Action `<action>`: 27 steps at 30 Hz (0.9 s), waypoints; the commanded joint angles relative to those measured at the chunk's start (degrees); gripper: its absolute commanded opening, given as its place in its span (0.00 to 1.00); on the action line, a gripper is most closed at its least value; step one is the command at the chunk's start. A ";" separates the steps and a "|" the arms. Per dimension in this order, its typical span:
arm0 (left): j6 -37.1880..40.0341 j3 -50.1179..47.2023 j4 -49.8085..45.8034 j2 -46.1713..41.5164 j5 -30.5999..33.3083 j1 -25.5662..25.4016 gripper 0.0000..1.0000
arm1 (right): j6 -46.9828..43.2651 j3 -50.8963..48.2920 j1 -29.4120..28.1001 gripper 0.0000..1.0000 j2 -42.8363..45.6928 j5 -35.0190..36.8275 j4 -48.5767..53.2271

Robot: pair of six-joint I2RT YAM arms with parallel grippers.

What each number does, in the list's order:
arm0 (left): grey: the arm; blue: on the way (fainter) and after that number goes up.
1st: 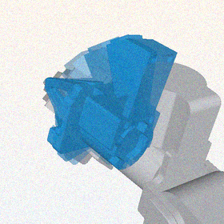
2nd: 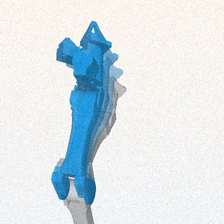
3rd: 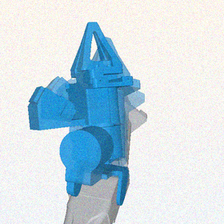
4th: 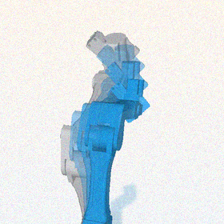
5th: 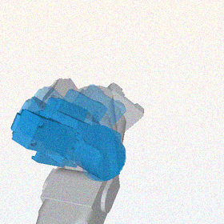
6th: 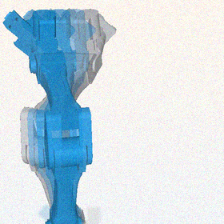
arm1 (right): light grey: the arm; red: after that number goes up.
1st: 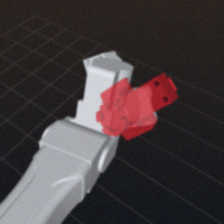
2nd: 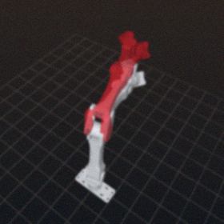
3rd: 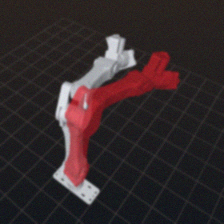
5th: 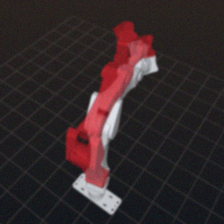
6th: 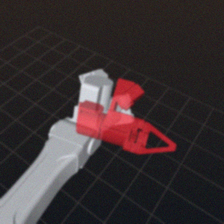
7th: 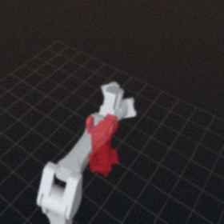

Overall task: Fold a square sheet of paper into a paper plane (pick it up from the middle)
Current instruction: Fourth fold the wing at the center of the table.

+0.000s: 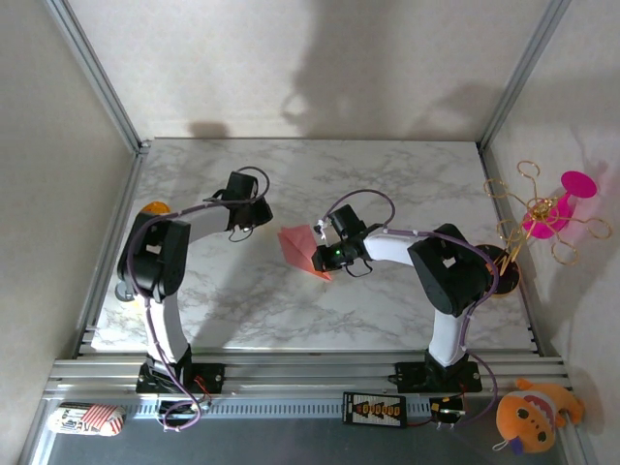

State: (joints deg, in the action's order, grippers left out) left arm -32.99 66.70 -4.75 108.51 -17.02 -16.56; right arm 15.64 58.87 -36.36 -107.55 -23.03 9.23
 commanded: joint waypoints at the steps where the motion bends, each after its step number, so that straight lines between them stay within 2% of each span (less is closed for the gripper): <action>1: -4.12 -4.67 3.92 -6.89 -2.60 -2.52 0.15 | 0.29 0.40 0.45 0.09 -3.74 1.99 6.88; 5: -9.02 -8.81 9.53 -7.50 -6.28 -6.73 0.14 | 1.19 1.67 0.50 0.09 -4.51 1.09 5.92; 9: -9.99 -8.45 10.29 -4.87 -5.61 -10.07 0.12 | 1.15 1.60 0.67 0.09 -4.08 0.53 5.42; 22: -9.44 -5.02 3.85 3.33 0.38 -11.81 0.05 | 3.34 3.06 1.82 0.10 0.67 -7.86 0.15; 27: -9.01 -4.65 1.30 3.77 3.15 -12.27 0.04 | 5.13 5.48 1.77 0.10 -1.20 -6.67 -0.13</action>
State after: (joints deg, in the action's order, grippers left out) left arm -42.06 61.39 0.97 110.76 -17.39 -28.23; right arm 19.14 61.60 -34.85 -108.38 -28.77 9.80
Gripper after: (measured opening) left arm 0.050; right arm 0.097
